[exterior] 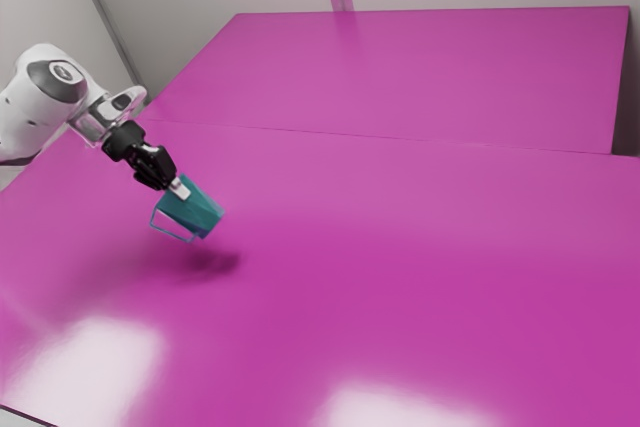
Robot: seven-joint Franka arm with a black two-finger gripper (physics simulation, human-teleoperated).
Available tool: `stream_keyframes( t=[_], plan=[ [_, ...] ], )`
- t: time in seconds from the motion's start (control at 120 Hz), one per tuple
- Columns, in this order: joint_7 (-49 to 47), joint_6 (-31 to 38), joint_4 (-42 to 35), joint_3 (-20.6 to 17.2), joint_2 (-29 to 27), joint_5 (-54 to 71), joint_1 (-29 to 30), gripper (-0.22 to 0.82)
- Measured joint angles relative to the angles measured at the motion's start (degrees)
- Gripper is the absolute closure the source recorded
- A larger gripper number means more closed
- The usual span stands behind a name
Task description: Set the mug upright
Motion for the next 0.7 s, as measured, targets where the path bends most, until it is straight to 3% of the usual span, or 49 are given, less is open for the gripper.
stream_keyframes(
  t=[0.067,0.233,0.5,0.7],
  plan=[
    [-2.05,2.44,0.93,-3.73,-0.90,5.93,-0.67,0.78],
    [-7.26,9.22,1.31,-8.79,-2.10,18.40,-3.97,0.79],
    [-13.54,20.38,-2.30,-12.68,-2.73,25.12,-3.50,0.79],
    [-16.92,24.54,-5.22,-14.90,-2.09,29.56,-3.62,0.79]
  ],
)
